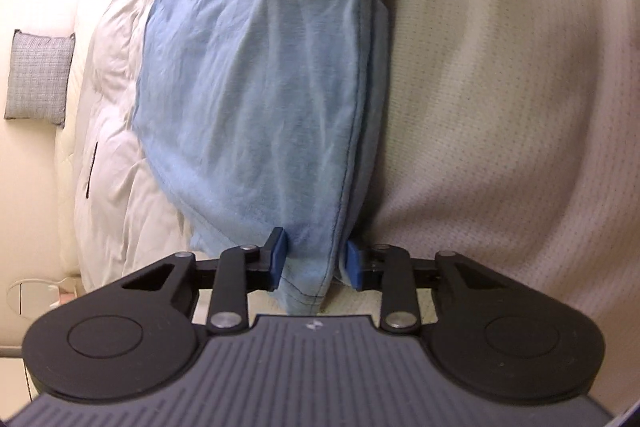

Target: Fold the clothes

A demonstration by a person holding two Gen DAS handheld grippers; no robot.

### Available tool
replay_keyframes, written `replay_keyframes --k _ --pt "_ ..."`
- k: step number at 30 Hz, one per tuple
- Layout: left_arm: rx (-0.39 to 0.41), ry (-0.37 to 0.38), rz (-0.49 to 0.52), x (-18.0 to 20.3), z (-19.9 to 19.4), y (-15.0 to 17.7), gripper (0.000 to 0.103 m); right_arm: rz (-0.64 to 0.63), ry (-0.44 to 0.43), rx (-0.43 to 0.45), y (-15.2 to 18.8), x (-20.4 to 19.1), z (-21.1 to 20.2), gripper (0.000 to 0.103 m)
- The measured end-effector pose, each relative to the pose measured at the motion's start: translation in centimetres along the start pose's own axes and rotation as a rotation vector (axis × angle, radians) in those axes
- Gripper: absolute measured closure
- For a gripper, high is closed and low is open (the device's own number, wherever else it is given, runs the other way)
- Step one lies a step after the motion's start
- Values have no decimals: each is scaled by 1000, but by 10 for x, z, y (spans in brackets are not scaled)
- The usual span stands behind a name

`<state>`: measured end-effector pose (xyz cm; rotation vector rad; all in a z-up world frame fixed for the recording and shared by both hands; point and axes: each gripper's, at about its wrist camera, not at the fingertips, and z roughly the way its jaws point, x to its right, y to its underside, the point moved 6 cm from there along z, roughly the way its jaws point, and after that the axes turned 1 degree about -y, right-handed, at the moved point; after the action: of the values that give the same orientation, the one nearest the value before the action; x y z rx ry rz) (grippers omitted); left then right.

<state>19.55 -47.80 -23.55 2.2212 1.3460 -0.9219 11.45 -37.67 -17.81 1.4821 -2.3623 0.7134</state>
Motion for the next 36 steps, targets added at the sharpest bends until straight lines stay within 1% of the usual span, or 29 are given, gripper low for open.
replay_keyframes --k 1,2,4,5,6,7,8,9,11,12,13,14,18,20,24,28,31,36 --pt "3 3 -2 0 2 1 76 -29 23 0 -1 -2 4 45" --pt "4 6 -8 0 3 1 76 -61 38 -2 0 -5 9 44" --pt "3 10 -18 1 5 1 79 -101 45 4 1 -8 15 45" --pt "2 13 -20 1 6 1 80 -108 47 10 1 -7 16 47" --pt "1 16 -22 2 6 1 81 -108 44 14 1 -6 17 50" --pt "-2 20 -28 1 6 1 81 -100 38 16 1 -4 17 59" --pt "-7 26 -37 0 5 0 83 -88 34 16 1 -1 17 63" --pt "-11 32 -47 -1 5 0 84 -76 30 16 2 2 16 64" --pt "-21 44 -65 -4 4 0 93 -43 16 19 3 7 14 71" --pt "-25 50 -74 -5 3 0 94 -26 2 18 4 9 13 76" --pt "-30 58 -86 -8 2 0 97 -13 -13 17 5 11 11 88" --pt "-35 67 -100 -12 0 0 98 1 -32 17 6 13 9 95" --pt "-36 88 -184 -45 -15 0 99 75 -86 51 5 35 -10 96" --pt "-30 89 -222 -63 -22 -1 99 134 -102 64 4 54 -22 97" --pt "-19 96 -276 -111 -27 -4 99 237 -99 96 6 98 -46 97" --pt "-13 117 -310 -153 -28 -15 99 341 -111 116 11 141 -62 97" --pt "-16 157 -319 -188 -14 -24 99 425 -135 128 17 178 -65 97" --pt "-28 233 -303 -248 31 -40 99 544 -184 158 37 242 -62 97"
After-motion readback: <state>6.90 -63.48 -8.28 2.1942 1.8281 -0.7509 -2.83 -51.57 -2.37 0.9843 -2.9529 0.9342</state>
